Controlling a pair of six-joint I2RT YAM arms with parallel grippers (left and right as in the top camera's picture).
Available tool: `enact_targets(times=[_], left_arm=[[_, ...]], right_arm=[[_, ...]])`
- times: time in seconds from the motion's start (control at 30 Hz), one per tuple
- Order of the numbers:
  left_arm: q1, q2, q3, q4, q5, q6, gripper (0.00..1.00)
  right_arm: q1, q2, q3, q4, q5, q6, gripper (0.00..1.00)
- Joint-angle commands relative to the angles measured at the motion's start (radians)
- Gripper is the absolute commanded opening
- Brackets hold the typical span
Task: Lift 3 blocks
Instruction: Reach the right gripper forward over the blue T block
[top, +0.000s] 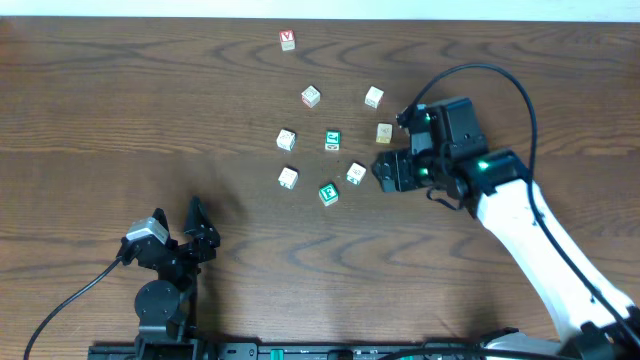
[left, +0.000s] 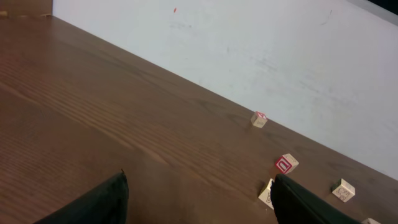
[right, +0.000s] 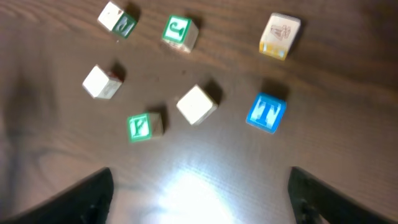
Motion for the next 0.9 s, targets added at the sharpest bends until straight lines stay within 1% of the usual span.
enact_targets(times=[0.0, 0.07, 0.23, 0.33, 0.5, 0.6, 0.67, 0.8, 0.87], left_arm=[[0.005, -0.005, -0.015, -0.045, -0.013, 0.007, 0.74], [0.005, -0.005, -0.015, -0.045, -0.013, 0.008, 0.74], [0.005, -0.005, -0.015, -0.045, -0.013, 0.007, 0.74], [0.005, -0.005, -0.015, -0.045, -0.013, 0.007, 0.74], [0.005, -0.005, -0.015, -0.045, -0.013, 0.008, 0.74], [0.005, -0.005, -0.015, -0.045, -0.013, 0.007, 0.74], [0.005, -0.005, -0.015, -0.045, -0.013, 0.007, 0.74], [0.005, -0.005, -0.015, -0.045, -0.013, 0.007, 0.74], [0.005, -0.005, -0.015, -0.045, -0.013, 0.007, 0.74]], right_arm=[[0.009, 0.058, 0.009, 0.059, 0.006, 0.114, 0.91], [0.009, 0.092, 0.009, 0.092, 0.049, 0.155, 0.88], [0.009, 0.205, 0.01, 0.159, 0.116, 0.193, 0.88], [0.009, 0.277, 0.01, 0.192, 0.177, 0.256, 0.78], [0.009, 0.342, 0.01, 0.241, 0.21, 0.333, 0.77], [0.009, 0.363, 0.01, 0.252, 0.219, 0.348, 0.72], [0.009, 0.375, 0.01, 0.255, 0.22, 0.348, 0.71], [0.009, 0.391, 0.01, 0.256, 0.232, 0.348, 0.54], [0.01, 0.391, 0.009, 0.251, 0.23, 0.348, 0.49]])
